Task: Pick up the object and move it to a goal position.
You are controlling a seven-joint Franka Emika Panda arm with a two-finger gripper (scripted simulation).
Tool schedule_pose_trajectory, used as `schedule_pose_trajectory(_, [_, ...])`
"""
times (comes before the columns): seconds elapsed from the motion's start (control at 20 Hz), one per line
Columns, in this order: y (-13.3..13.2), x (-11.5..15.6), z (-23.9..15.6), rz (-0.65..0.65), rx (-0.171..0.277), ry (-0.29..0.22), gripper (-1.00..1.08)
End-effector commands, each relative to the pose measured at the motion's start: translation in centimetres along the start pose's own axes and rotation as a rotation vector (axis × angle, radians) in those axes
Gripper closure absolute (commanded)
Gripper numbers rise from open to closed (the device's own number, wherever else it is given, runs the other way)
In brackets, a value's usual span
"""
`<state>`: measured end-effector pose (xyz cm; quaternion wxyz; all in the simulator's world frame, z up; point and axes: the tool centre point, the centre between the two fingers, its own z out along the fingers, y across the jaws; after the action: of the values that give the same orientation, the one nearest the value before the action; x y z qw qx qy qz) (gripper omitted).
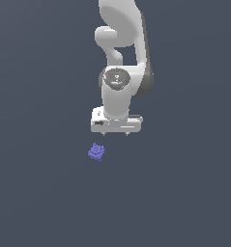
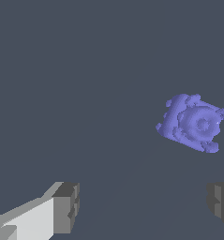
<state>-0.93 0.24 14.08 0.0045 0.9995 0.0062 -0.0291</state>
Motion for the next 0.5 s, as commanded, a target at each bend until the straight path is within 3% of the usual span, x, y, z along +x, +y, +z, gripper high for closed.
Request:
schedule_pose_trajectory(0.0, [0.0,0.0,0.0,0.0,0.0,0.0,-0.92])
schedule_pose_trajectory(0.45, [-2.0,0.9,-2.1,-0.069,0.003,0.037,-0.92])
